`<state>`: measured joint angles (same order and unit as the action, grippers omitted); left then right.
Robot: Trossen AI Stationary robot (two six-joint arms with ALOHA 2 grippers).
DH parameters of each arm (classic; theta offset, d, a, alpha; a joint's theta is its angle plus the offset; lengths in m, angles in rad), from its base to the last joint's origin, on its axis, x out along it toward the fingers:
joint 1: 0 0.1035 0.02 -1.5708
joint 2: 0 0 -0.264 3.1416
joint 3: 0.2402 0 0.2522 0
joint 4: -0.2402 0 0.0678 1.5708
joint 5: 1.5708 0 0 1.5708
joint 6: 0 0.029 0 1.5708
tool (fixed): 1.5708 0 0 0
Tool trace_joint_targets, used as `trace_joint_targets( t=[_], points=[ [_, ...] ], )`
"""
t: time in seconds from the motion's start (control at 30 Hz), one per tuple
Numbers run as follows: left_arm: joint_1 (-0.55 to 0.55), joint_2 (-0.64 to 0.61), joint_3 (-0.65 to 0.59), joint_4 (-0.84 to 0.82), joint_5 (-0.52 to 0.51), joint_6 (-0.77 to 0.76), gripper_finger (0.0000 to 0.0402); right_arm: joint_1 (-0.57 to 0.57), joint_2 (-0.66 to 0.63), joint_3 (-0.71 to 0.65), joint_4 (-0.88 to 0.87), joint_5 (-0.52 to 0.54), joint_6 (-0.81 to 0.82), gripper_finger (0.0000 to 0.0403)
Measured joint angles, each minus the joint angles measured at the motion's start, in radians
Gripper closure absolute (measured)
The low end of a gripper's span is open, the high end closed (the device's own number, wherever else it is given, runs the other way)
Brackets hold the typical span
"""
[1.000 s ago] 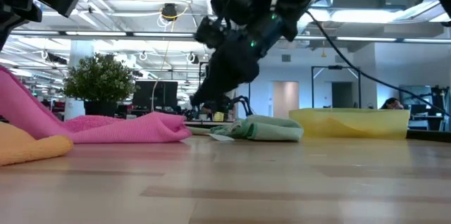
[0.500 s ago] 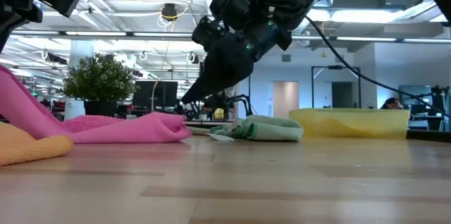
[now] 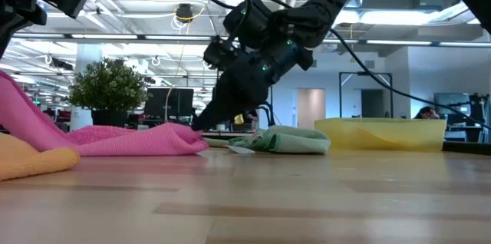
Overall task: Fold microfiber towels
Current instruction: Fold the pink towel
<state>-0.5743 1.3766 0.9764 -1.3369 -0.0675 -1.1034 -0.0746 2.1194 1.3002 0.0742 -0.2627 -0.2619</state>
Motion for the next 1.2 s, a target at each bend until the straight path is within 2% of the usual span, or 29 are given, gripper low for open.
trace_joint_targets(
  t=[0.43,0.53,0.7,0.77,0.97,1.2],
  points=[
    [0.0,0.0,0.0,0.003,0.0,0.0,0.0401,0.004,-0.001,0.0,-0.022,0.002,-0.013,0.0284],
    [0.0,0.0,0.0,0.003,0.0,0.0,0.0401,0.013,-0.001,0.0,-0.021,0.002,-0.042,0.0307],
    [0.0,0.0,0.0,0.003,-0.006,-0.001,0.0401,0.031,-0.002,0.0,-0.022,0.003,-0.082,0.0385],
    [0.0,0.0,0.0,0.004,-0.024,-0.005,0.0401,0.035,-0.011,0.0,-0.034,0.005,-0.087,0.039],
    [0.0,0.0,0.0,-0.013,-0.147,-0.039,0.0401,0.034,-0.079,0.002,-0.117,0.127,-0.111,0.0397],
    [0.016,-0.003,0.042,-0.196,-0.432,-0.194,0.0401,0.017,-0.26,0.0,-0.26,0.363,-0.158,0.0399]
  ],
)
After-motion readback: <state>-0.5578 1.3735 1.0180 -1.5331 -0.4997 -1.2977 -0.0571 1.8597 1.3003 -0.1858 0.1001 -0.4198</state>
